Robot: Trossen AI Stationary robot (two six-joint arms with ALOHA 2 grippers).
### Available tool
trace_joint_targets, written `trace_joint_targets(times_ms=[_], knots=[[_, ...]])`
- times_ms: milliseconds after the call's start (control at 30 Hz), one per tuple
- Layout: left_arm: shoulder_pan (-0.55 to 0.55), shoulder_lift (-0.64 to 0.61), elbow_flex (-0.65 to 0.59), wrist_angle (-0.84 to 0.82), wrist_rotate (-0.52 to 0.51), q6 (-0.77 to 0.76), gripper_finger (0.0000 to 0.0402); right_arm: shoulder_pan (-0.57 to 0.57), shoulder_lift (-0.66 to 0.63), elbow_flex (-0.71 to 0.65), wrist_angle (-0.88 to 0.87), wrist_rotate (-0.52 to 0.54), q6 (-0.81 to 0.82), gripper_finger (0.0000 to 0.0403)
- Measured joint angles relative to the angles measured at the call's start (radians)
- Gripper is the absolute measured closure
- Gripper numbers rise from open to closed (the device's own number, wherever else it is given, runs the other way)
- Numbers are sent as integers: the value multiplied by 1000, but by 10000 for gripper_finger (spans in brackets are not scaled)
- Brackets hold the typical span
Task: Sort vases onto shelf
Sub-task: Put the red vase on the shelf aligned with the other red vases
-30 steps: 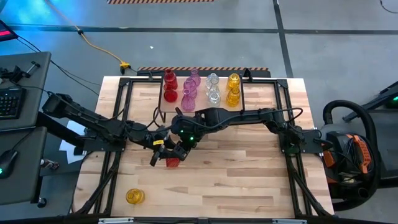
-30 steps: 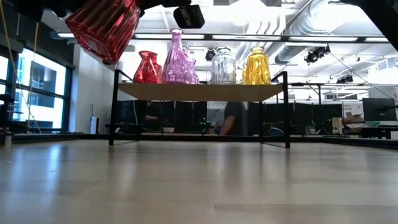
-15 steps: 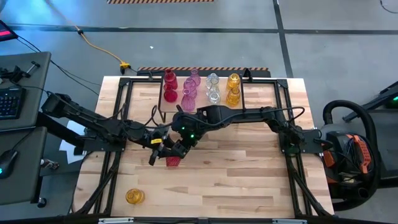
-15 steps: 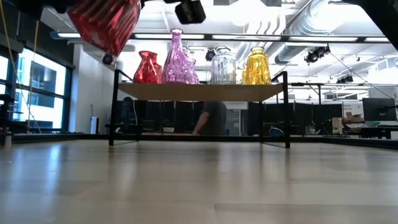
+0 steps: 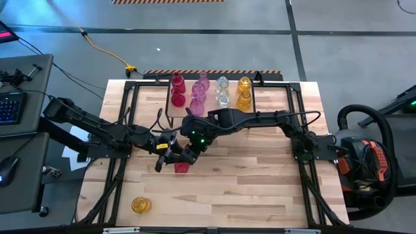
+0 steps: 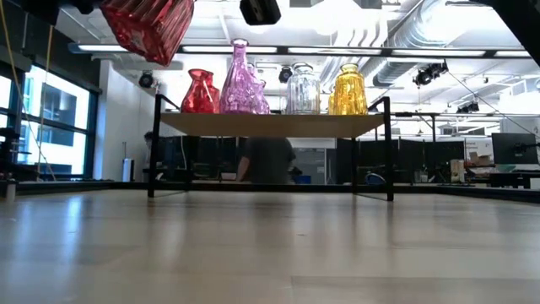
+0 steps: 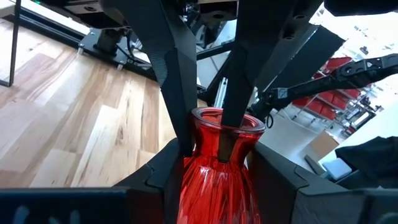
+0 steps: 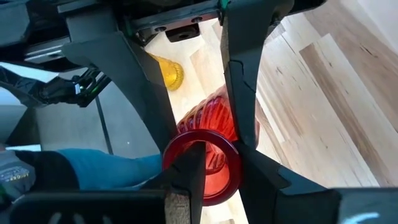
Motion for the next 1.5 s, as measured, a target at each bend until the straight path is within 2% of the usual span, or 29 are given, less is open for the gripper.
trace_joint_targets(times_ms=[667,1100,1267,1400,1500], knots=[[-1,0,0,-28,8,-13,265,-1,-1,0,-21,-26,-33,317],[-2,-1,0,-28,76,-115,266,-10,-1,-1,10,-63,-12,317],[-1,-1,-1,-35,122,-178,266,-8,-1,-1,13,-73,-51,297],[-11,8,-15,-116,238,-196,272,-21,-13,3,15,-33,-49,279],[-15,0,-3,-85,186,-180,281,-18,-8,1,15,-20,-30,269]])
